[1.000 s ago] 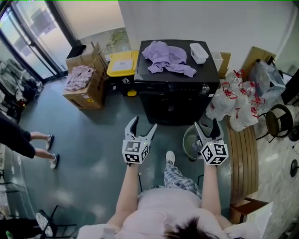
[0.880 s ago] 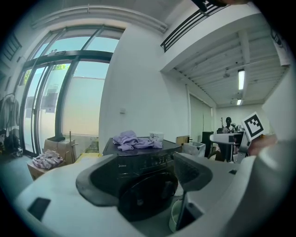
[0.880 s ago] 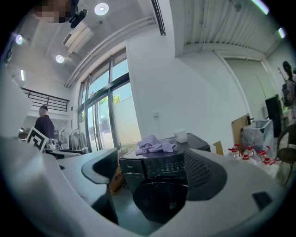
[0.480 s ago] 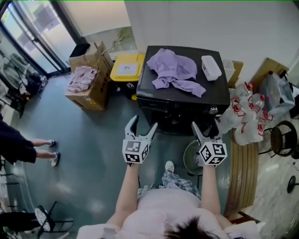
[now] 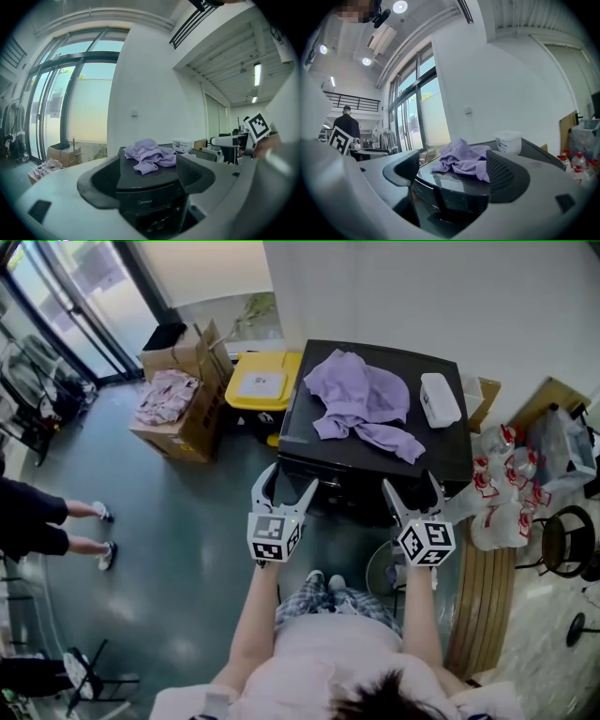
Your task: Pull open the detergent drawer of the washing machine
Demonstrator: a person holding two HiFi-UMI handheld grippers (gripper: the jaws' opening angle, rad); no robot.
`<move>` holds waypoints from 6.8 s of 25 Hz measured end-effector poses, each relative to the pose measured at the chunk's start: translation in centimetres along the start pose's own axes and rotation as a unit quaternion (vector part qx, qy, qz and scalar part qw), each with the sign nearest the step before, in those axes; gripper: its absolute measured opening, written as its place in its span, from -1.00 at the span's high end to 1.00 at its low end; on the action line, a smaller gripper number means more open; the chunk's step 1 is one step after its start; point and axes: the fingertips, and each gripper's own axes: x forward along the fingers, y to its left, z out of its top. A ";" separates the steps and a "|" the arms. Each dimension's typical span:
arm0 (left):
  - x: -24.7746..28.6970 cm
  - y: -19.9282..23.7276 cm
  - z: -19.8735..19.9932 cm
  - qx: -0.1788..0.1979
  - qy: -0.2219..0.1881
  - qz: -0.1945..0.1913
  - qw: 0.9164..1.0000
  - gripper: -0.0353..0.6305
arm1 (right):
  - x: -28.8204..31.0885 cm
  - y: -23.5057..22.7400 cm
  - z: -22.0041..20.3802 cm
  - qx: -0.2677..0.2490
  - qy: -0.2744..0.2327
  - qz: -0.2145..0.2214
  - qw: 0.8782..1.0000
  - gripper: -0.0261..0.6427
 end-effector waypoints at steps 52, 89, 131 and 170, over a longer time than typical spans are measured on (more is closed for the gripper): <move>7.3 2.6 -14.8 0.381 0.386 -0.298 0.785 -0.17 | 12.1 14.6 -17.7 -0.395 0.388 0.349 0.756 -0.06; 9.4 4.2 -14.9 0.555 0.341 -0.193 0.734 0.62 | 14.6 12.8 -17.7 -0.520 0.370 0.207 0.742 0.71; 1.7 1.8 -16.1 0.544 0.335 -0.271 0.720 0.69 | 7.6 16.6 -18.6 -0.412 0.388 0.290 0.772 0.77; -11.3 -1.7 -19.8 0.514 0.342 -0.297 0.728 0.70 | -4.4 23.2 -22.6 -0.333 0.420 0.360 0.764 0.79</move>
